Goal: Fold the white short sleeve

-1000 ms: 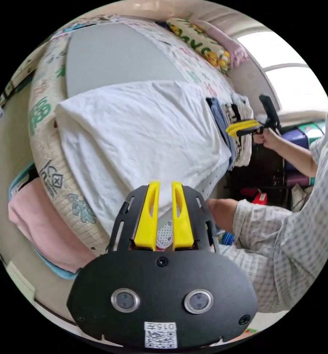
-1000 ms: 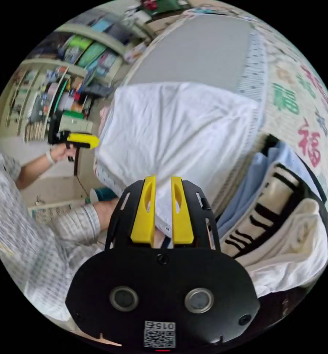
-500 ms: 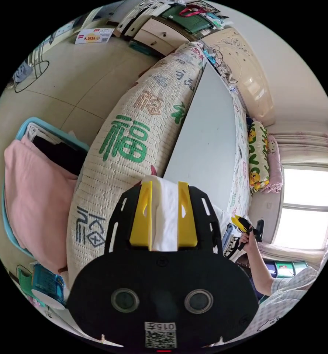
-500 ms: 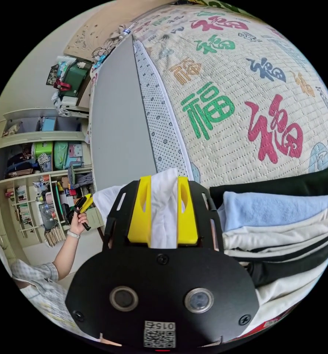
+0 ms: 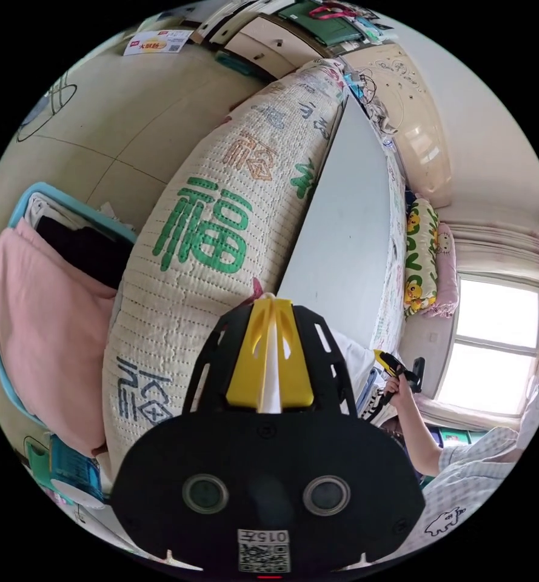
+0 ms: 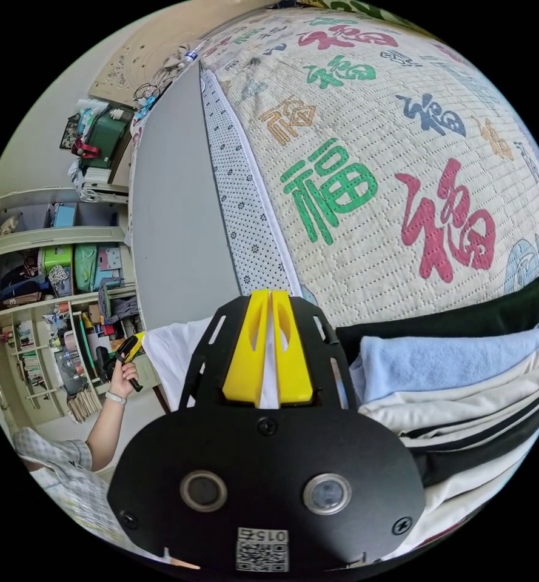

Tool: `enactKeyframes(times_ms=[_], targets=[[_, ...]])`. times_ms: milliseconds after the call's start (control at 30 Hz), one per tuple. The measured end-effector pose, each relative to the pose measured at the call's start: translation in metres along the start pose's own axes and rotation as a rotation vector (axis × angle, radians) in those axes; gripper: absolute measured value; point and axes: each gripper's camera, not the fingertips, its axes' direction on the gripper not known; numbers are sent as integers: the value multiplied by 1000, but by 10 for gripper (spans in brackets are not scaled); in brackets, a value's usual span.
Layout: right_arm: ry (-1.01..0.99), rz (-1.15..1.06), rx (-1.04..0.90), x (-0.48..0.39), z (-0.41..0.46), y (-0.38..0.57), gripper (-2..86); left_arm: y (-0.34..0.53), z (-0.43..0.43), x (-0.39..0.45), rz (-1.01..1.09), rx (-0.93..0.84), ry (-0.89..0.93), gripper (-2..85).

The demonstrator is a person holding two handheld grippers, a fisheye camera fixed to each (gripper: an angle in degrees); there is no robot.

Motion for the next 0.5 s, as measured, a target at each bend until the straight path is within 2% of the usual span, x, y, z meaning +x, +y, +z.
enactKeyframes(times_ms=[300,500], targets=[[128,-15,76,7,-14,13,-5,4,2,-12,30,71,-47,-2],[240,-67,81,4,-7,24,-8,-7,38,-6,45,34,-72,0]])
